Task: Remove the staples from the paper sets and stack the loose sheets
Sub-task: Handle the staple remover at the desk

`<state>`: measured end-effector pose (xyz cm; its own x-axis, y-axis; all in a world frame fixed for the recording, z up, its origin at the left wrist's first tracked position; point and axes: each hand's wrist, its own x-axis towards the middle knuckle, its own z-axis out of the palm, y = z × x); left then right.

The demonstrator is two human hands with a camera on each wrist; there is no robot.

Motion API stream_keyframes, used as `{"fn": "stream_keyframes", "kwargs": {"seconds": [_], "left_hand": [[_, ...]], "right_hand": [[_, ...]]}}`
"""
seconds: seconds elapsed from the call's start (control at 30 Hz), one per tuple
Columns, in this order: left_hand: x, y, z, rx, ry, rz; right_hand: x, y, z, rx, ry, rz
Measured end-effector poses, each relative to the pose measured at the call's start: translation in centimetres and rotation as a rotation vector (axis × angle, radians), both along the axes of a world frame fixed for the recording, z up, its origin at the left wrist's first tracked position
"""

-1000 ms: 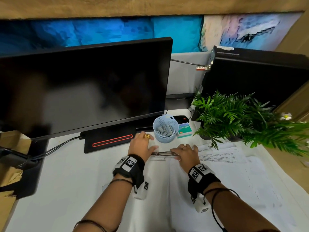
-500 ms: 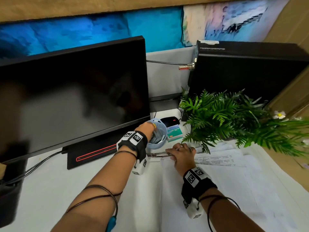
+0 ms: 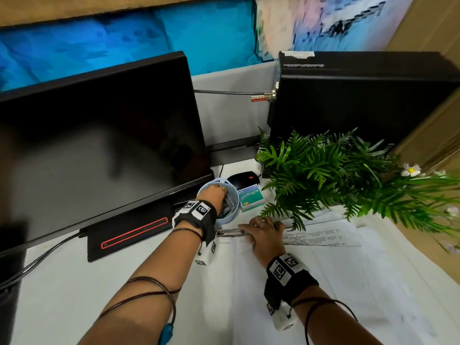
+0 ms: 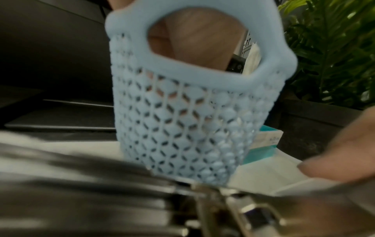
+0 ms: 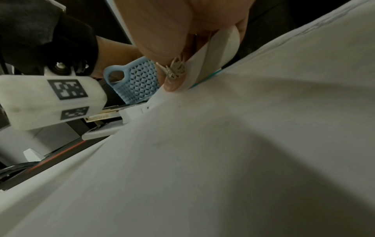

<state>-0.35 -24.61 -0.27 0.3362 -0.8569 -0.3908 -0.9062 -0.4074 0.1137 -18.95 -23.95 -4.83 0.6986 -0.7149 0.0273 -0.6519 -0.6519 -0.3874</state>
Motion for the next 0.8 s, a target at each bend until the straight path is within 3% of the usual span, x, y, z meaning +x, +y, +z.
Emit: {"fn": "stream_keyframes", "kwargs": {"seconds": [0.47,0.8], "left_hand": [[-0.2,1.7,2.7,-0.049,-0.007,-0.117],[1.1,7.1,4.2,-0.395,0.203,0.078]], "right_hand": [[-0.1,0.0,0.2,0.090,0.022,-0.003],[-0.1,0.0,1.1,0.085,0.154,0.027]]}}
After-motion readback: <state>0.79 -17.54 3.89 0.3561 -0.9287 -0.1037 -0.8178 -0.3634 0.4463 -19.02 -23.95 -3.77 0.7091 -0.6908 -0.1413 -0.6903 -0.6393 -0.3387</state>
